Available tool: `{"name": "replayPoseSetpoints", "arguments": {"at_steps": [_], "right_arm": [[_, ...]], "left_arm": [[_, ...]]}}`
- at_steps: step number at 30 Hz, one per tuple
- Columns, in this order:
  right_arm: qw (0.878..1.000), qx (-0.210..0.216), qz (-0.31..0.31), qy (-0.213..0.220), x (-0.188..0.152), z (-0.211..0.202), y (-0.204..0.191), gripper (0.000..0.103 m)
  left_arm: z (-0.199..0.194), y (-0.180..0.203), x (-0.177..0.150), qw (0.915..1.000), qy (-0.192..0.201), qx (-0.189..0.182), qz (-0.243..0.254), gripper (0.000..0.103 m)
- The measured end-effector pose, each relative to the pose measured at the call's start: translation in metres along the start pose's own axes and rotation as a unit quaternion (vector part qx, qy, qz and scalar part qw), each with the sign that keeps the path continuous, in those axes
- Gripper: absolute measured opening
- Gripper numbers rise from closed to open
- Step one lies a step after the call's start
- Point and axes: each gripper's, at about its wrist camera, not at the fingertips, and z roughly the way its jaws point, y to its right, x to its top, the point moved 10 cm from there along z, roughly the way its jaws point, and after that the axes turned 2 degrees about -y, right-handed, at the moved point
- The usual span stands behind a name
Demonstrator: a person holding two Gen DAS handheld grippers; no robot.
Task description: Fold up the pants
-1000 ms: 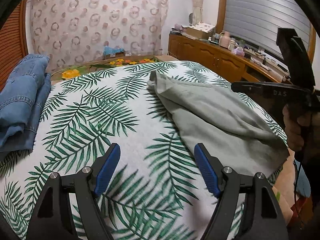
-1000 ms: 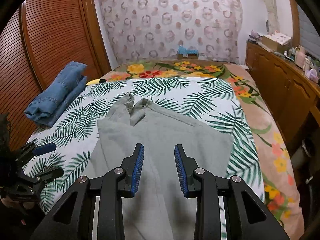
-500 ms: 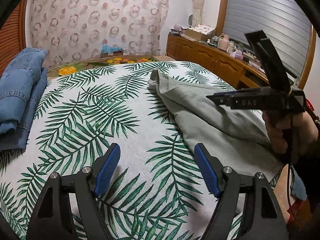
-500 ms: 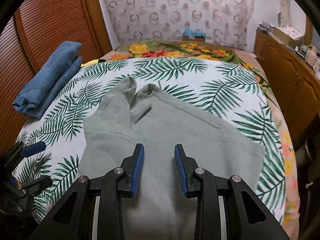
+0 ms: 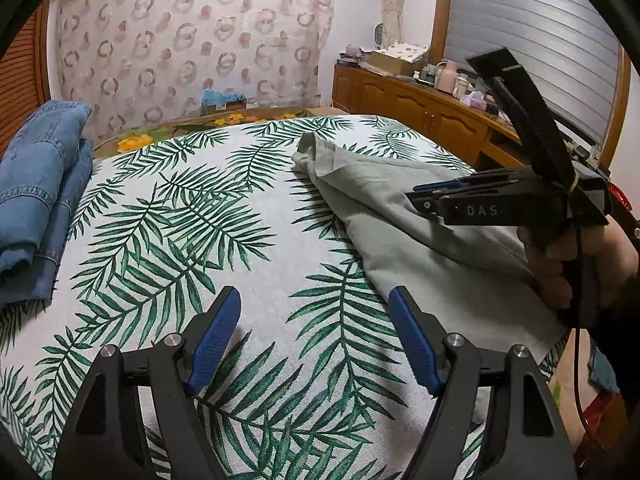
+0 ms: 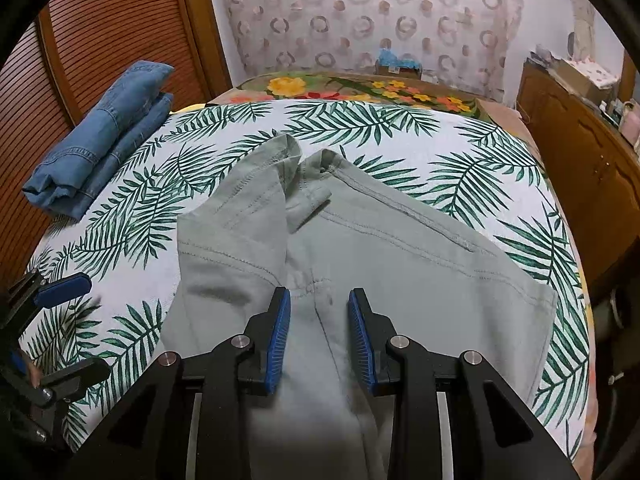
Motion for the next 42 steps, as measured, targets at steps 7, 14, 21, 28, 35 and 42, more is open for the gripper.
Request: {"name": "replayPoseSetpoints", "arguments": {"at_steps": [7, 14, 21, 28, 35, 42], "right_arm": [[0.999, 0.017, -0.003, 0.042, 0.008, -0.026, 0.0, 0.004], [0.997, -0.009, 0.011, 0.081, 0.016, -0.06, 0.032, 0.004], [0.995, -0.049, 0.036, 0.078, 0.012, -0.064, 0.071, 0.004], [0.994, -0.044, 0.071, 0.064, 0.015, -0.058, 0.085, 0.004], [0.994, -0.061, 0.073, 0.061, 0.016, -0.058, 0.093, 0.004], [0.993, -0.066, 0.082, 0.058, 0.011, -0.057, 0.104, 0.004]], "left_arm": [[0.0, 0.001, -0.001, 1.0, -0.002, -0.001, 0.0, 0.077], [0.001, -0.001, -0.003, 1.0, -0.004, 0.002, 0.001, 0.077], [0.002, -0.001, -0.004, 1.0, -0.007, 0.003, -0.001, 0.077], [0.002, 0.001, -0.006, 1.0, -0.009, 0.003, 0.0, 0.077], [0.002, 0.0, -0.006, 0.9999, -0.01, 0.003, 0.0, 0.077], [0.002, 0.0, -0.006, 0.9999, -0.01, 0.002, 0.0, 0.077]]}}
